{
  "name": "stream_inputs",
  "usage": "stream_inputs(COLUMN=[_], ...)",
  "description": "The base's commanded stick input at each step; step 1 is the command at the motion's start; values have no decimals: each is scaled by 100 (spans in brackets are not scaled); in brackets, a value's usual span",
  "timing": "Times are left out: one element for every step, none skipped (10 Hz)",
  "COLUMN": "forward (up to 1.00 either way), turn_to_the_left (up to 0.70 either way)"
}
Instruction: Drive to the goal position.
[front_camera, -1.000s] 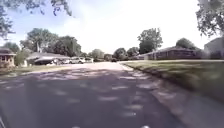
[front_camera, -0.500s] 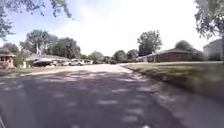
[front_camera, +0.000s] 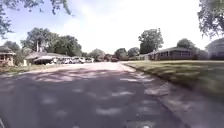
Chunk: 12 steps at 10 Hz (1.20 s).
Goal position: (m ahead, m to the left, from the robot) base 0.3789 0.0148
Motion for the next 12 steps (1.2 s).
stream_inputs(forward=[24,15,6,6,6,6,6,6,6,6,6,6], turn_to_the_left=[2,1,1,1,1,1,1,1,1,1,1,1])
